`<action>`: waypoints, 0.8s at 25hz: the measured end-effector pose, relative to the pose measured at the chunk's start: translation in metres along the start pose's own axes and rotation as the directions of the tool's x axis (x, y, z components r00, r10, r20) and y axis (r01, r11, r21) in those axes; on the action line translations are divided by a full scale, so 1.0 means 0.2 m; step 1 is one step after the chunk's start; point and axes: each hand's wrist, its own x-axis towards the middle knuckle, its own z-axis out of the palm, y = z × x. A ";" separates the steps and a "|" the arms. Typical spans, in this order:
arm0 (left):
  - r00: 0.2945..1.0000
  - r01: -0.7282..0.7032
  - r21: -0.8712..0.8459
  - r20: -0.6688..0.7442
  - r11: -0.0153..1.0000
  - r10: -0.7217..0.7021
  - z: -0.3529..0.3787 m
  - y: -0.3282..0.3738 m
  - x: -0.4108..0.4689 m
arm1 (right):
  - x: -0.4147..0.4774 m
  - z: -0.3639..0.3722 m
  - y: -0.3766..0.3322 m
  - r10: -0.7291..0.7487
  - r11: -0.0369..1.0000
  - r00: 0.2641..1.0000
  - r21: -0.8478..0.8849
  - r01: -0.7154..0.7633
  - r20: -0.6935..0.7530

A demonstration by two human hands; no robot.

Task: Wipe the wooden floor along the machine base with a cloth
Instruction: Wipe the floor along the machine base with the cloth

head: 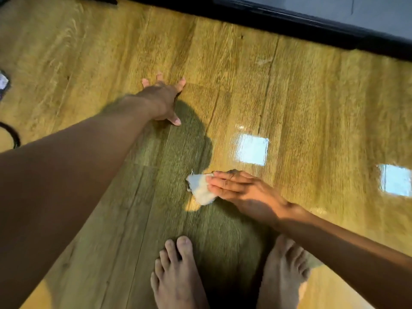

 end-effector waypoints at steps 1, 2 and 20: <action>1.000 0.002 0.006 0.005 1.000 -0.002 -0.01 0.01 0.00 | 0.00 -0.02 0.05 -0.082 0.996 0.997 -0.020 0.082 -0.007; 1.000 -0.001 0.012 0.011 1.000 0.001 -0.02 0.01 -0.01 | 0.05 -0.06 0.12 -0.038 0.996 0.999 -0.077 0.038 -0.005; 0.998 -0.055 0.016 0.020 0.998 0.055 0.06 0.33 -0.09 | -0.14 0.00 0.05 0.231 0.971 0.966 0.094 -0.221 -0.117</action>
